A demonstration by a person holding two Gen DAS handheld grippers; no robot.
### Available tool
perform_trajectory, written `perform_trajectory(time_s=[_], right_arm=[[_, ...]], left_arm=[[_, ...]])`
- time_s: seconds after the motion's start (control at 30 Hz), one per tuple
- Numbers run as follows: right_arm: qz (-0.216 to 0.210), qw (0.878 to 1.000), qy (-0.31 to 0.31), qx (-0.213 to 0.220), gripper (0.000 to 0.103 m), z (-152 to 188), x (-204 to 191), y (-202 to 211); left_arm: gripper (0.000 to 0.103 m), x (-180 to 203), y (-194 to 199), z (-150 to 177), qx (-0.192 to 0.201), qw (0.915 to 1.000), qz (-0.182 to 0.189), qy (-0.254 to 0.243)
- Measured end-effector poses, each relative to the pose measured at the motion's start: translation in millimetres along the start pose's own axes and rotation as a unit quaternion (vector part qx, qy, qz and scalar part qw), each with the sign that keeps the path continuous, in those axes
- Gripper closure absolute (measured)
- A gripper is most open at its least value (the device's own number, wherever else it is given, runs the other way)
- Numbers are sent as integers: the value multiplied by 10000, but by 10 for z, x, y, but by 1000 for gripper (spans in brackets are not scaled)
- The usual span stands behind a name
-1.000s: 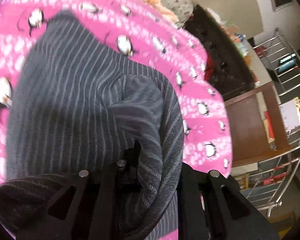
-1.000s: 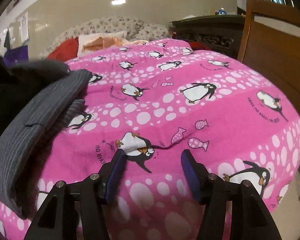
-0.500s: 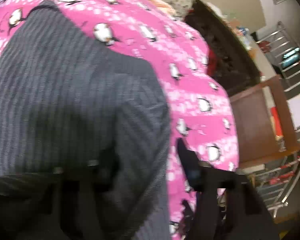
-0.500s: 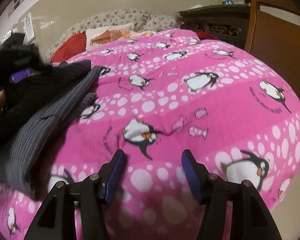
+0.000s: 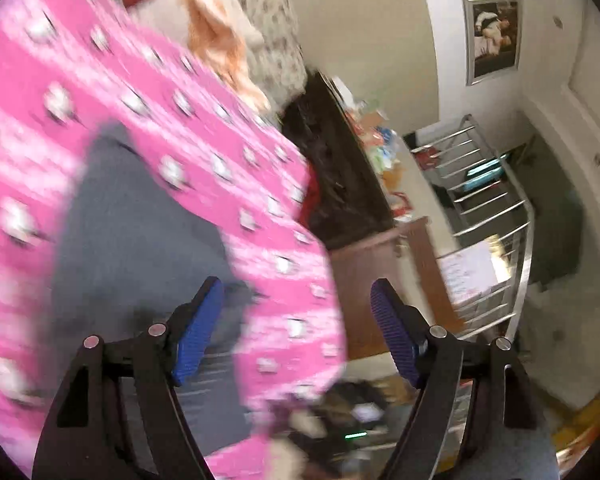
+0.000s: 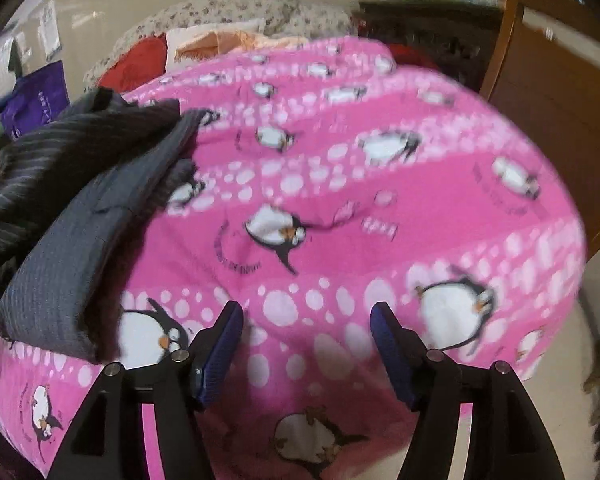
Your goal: Fold large clothes
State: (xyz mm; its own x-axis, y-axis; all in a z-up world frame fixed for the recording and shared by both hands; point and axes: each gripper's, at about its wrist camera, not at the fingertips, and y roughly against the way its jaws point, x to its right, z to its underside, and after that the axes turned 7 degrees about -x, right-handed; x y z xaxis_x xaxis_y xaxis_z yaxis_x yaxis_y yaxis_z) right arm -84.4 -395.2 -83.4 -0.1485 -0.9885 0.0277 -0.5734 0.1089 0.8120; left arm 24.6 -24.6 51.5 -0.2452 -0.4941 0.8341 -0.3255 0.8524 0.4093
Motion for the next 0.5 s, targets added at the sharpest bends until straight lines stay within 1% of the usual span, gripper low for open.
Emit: perform_trajectory(time_s=[0.07,0.1,0.13,0.2,0.23,0.27,0.3,0.33,0.37,0.4,0.43,0.47,0.5], right_arm=[[16,9997,25,222,39,-37,-24,186],[31,9995,20,323,39,-61,-36,267],[26,9991,0,423,39,-94,-50,352],[-44,9986,-14,520,39,-168,-93,448],[-67,9985,5,552,39,-207,-122,479],[-64,9983,67,575,39,-241,-172,509],[-42,9981,172,586,39,-269,-230,530],[6,9979,288,574,39,-291,-290,542],[59,9976,387,572,39,-302,-340,553],[96,9972,468,584,39,-300,-379,575],[114,9967,522,606,39,-290,-410,602],[116,9965,541,624,39,-276,-426,616],[115,9964,546,631,39,-265,-435,631]], left_arm=[[27,-227,217,110,146,9989,-432,-129],[27,-403,278,232,112,9976,-674,-71],[27,-517,282,315,38,9965,-836,-7],[30,-694,223,512,-127,9910,-1335,-5],[31,-719,183,563,-151,9887,-1491,-65],[31,-713,90,624,-129,9846,-1737,-167],[33,-692,30,658,-78,9813,-1908,-240],[33,-620,-77,694,-71,9819,-1864,-335],[34,-575,-123,719,-111,9849,-1678,-414],[34,-476,-199,782,-204,9884,-1376,-617],[34,-319,-323,876,-402,9889,-1074,-941],[34,-236,-422,954,-595,9873,-934,-1139],[34,-149,-573,1050,-879,9842,-771,-1333]])
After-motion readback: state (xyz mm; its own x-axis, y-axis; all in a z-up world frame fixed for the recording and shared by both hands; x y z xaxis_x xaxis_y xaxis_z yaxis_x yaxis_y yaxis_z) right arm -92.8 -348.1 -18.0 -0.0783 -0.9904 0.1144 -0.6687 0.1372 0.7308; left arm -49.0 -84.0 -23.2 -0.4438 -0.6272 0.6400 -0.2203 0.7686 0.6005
